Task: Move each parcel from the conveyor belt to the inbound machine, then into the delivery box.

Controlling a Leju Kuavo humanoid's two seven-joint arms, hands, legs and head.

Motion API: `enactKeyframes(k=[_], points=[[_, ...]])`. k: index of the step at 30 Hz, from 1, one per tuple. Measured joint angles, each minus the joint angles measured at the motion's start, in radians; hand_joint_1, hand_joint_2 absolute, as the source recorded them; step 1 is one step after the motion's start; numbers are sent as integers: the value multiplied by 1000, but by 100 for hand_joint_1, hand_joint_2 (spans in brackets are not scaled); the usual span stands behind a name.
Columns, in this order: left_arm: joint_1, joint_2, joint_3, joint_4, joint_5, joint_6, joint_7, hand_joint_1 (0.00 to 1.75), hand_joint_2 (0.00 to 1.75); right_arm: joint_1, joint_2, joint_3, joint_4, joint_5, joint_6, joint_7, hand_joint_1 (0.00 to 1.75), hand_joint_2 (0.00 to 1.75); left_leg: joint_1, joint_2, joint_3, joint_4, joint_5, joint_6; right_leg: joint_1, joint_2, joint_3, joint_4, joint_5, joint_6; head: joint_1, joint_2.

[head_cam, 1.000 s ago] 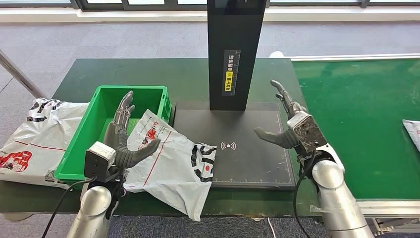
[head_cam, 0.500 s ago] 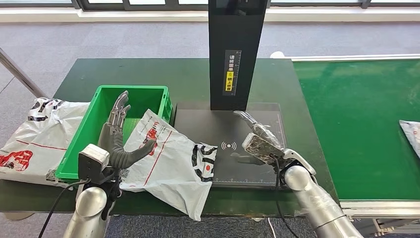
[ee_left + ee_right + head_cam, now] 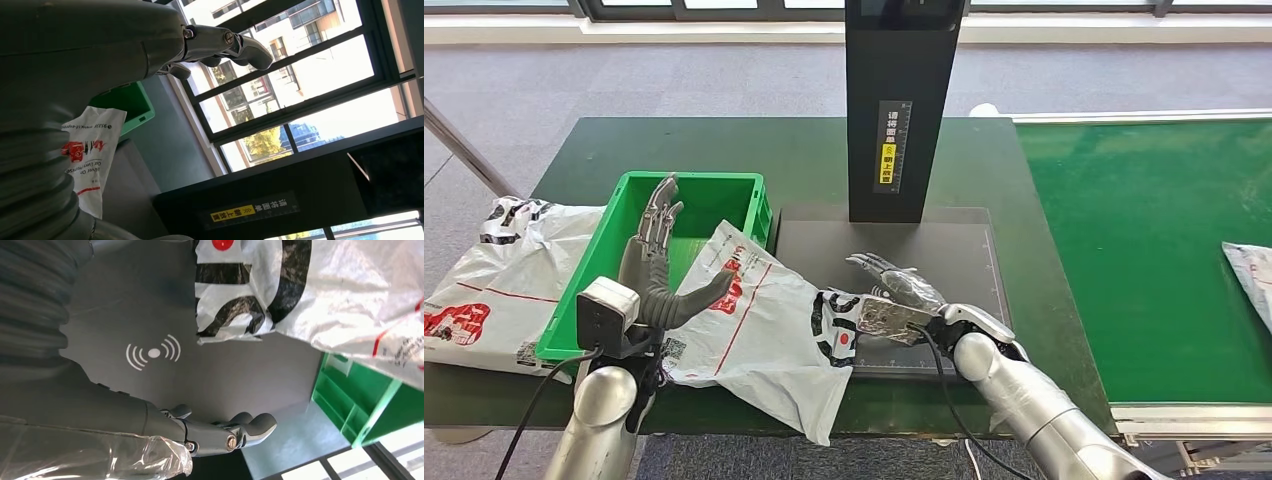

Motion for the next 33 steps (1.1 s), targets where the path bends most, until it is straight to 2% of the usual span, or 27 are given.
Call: enactKeyframes(k=[8, 22, 33], points=[[-22, 0, -3, 6, 1, 1, 17, 0, 175, -10, 17, 58, 17, 13, 4, 5, 0, 175, 0, 0, 0, 0, 0, 0, 0, 0, 0, 0, 0, 0, 0, 0], [-35, 0, -10, 22, -3, 12, 18, 0, 175, -29, 24, 118, -37, 5, 5, 16, 0, 175, 0, 0, 0, 0, 0, 0, 0, 0, 0, 0, 0, 0, 0, 0], [-34, -6, -22, 40, -10, 16, 9, 0, 175, -64, 106, 197, -7, 28, -26, 57, 0, 175, 0, 0, 0, 0, 0, 0, 0, 0, -1, 0, 0, 0, 0, 0]])
